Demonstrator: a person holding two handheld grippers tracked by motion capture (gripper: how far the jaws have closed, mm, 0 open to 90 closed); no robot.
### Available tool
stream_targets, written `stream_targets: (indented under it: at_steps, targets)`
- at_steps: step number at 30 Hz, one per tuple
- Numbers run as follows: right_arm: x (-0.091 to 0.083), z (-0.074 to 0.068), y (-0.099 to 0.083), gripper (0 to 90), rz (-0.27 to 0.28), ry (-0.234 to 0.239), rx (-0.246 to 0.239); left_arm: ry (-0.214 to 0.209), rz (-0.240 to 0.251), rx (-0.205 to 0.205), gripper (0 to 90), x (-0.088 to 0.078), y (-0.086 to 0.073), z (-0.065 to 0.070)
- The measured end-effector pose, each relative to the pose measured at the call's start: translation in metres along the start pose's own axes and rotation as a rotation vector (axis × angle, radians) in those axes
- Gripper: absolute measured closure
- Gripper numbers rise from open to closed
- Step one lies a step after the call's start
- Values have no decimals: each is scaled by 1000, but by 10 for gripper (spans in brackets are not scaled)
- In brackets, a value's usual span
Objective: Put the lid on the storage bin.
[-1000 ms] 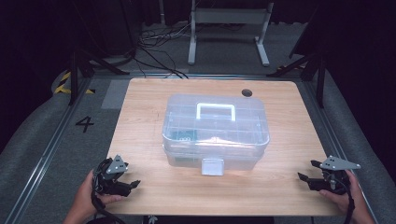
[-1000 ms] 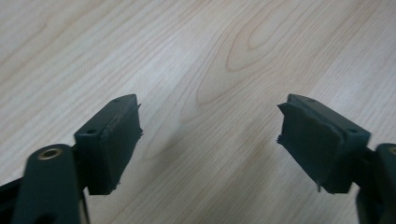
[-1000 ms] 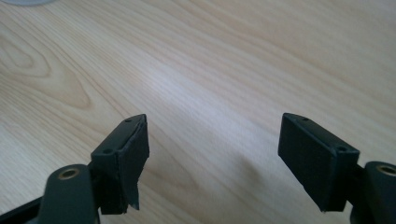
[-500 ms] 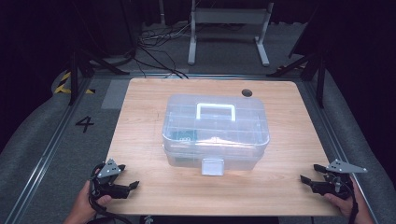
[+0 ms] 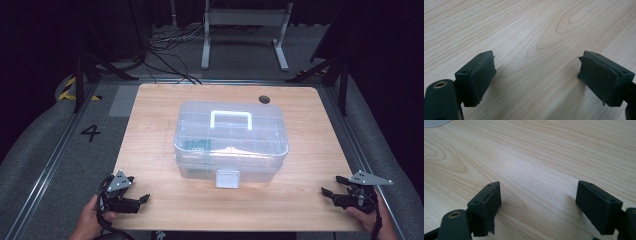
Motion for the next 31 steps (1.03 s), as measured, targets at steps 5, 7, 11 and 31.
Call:
stream_targets:
  at_steps: [5, 7, 11, 31]
  targets:
    - [0, 0, 0, 208, 0, 0, 0, -9, 1, -22, 139, 0, -1, 2]
    - [0, 0, 0, 208, 0, 0, 0, -9, 1, -22, 138, 0, -1, 2]
    - [0, 0, 0, 208, 2, -1, -3, -6, 1, -22, 138, 0, -1, 2]
    - [0, 0, 0, 208, 0, 0, 1, -4, -1, -20, 138, 0, -1, 2]
Point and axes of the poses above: each handheld gripper's, and its own axes: x roughly forward along the jaws, y roughly out of its top, z roughly to its right, the point moved 9 cm from there along x, roughly forward along the jaws, and after that the axes turned 3 degrees about -y, right-handed, at the moved point
